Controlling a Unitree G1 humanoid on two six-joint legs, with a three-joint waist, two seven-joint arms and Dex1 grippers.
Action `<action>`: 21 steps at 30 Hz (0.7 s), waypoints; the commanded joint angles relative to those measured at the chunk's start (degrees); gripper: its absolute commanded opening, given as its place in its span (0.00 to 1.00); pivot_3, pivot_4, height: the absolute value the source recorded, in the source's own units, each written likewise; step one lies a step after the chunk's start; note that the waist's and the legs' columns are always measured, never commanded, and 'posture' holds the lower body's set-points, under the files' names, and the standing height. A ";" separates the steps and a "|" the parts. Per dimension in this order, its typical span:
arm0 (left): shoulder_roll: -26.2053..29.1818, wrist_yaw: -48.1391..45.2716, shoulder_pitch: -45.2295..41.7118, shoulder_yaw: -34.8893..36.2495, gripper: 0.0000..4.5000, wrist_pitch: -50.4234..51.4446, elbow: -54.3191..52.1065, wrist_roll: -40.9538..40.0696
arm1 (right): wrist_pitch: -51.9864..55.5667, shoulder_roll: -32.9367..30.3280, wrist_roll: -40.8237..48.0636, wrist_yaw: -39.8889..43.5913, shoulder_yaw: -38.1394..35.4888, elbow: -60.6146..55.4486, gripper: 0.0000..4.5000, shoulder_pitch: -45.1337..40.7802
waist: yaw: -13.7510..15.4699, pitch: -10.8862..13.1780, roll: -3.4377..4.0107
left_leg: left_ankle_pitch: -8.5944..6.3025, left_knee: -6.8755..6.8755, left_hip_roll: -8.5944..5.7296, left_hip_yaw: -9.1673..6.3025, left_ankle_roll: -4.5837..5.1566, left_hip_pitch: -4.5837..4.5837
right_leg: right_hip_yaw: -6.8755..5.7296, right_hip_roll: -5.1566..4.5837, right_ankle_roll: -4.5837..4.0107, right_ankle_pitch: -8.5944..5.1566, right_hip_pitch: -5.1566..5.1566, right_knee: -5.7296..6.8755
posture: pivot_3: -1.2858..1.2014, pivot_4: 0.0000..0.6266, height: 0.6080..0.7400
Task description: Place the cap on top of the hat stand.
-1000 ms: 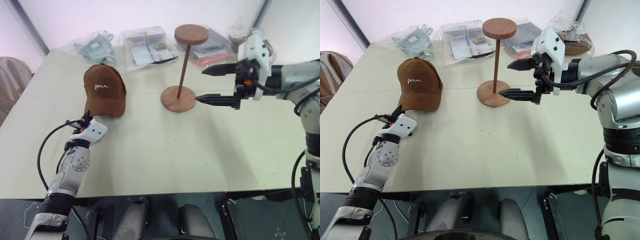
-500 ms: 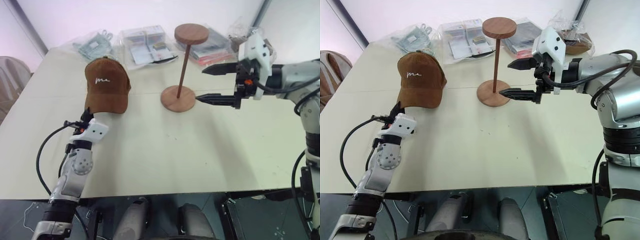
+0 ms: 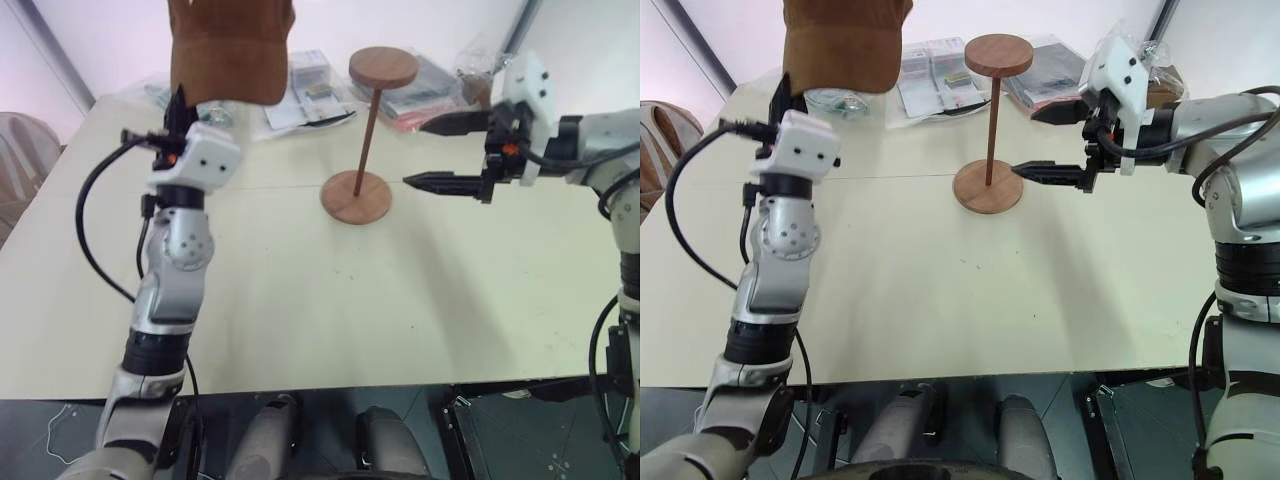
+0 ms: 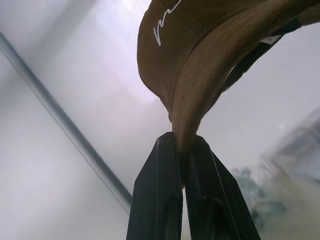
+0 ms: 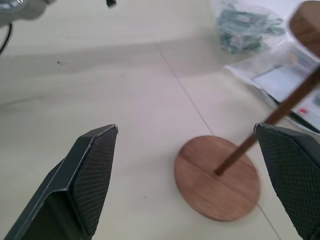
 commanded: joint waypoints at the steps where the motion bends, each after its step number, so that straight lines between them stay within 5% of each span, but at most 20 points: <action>1: -1.86 2.23 -3.33 -2.30 0.01 0.54 0.66 3.31 | -1.09 -1.12 -0.27 -1.95 -4.47 1.83 1.00 -2.74 | 0.01 0.01 -0.01 | 0.00 0.00 0.00 0.00 0.00 0.00 | 0.00 0.00 0.00 0.00 -0.01 0.00 | 0.52 0.24 1.00; 21: -11.75 3.15 -10.54 -8.17 0.01 -6.35 6.74 0.29 | 2.28 -3.76 1.72 -5.11 -9.89 -2.10 1.00 3.62 | 0.05 0.05 -0.08 | 0.00 0.07 -0.01 0.02 0.01 -0.05 | 0.02 -0.01 0.03 0.01 -0.01 0.00 | 0.52 0.24 1.00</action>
